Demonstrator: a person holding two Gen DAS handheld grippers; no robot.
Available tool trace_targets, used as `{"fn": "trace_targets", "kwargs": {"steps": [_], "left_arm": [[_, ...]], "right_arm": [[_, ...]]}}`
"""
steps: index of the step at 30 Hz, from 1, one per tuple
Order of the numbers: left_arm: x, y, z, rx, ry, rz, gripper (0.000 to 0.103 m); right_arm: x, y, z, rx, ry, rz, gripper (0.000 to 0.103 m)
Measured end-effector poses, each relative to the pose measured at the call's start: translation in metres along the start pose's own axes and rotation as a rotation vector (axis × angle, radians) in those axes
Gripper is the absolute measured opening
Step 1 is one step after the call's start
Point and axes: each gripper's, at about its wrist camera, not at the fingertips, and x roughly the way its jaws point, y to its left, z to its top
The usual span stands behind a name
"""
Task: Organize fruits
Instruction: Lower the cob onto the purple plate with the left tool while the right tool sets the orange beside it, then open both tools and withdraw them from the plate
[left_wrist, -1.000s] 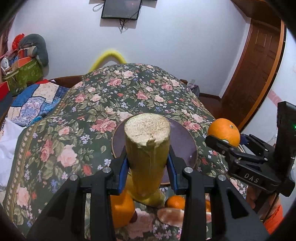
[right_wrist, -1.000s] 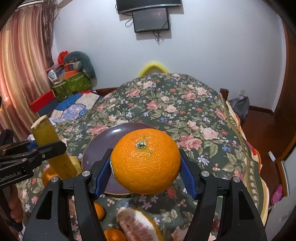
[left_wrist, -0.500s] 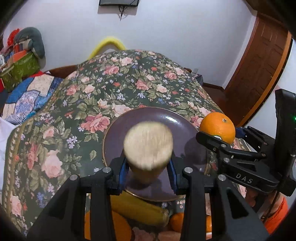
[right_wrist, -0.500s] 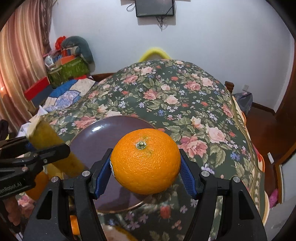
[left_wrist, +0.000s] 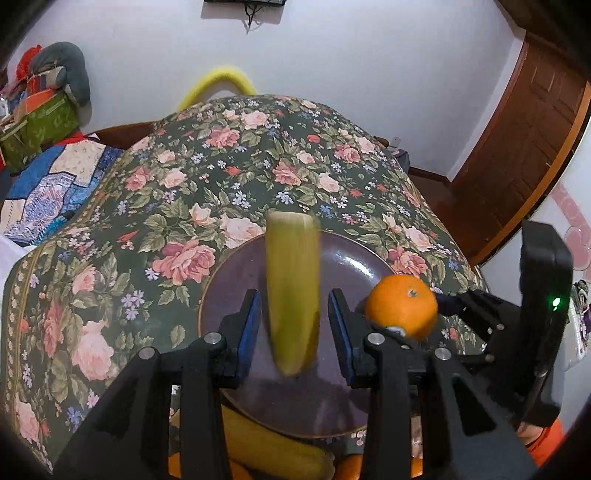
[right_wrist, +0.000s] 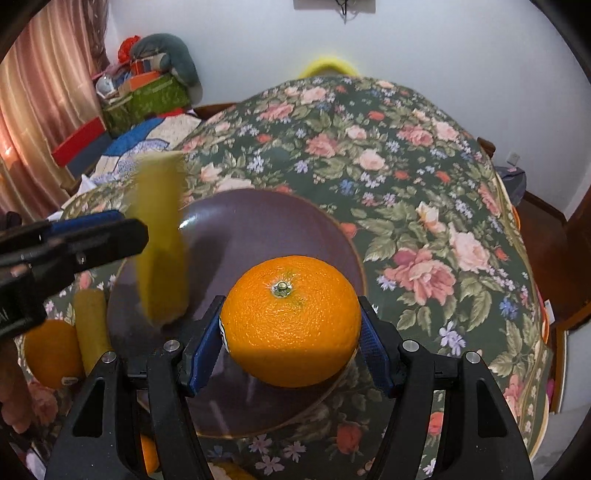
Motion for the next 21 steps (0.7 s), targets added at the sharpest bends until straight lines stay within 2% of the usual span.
{"fn": "trace_targets", "kwargs": {"steps": [3,7,15,21], "left_arm": [[0.003,0.002,-0.001,-0.002,0.011,0.000,0.037],[-0.002,0.004,-0.006,-0.004,0.006,0.004,0.037],[-0.028,0.002,-0.014,-0.002,-0.020,0.005,0.037],[-0.052,-0.011,-0.027,0.022,-0.029,0.012,0.043]], "right_arm": [[-0.001,0.003,-0.002,-0.017,-0.004,0.003,0.064],[-0.012,0.006,0.000,-0.027,-0.045,-0.009,0.072],[-0.039,0.003,-0.005,0.010,-0.096,-0.014,0.072],[-0.075,0.003,-0.018,0.031,-0.151,-0.046,0.072]]}}
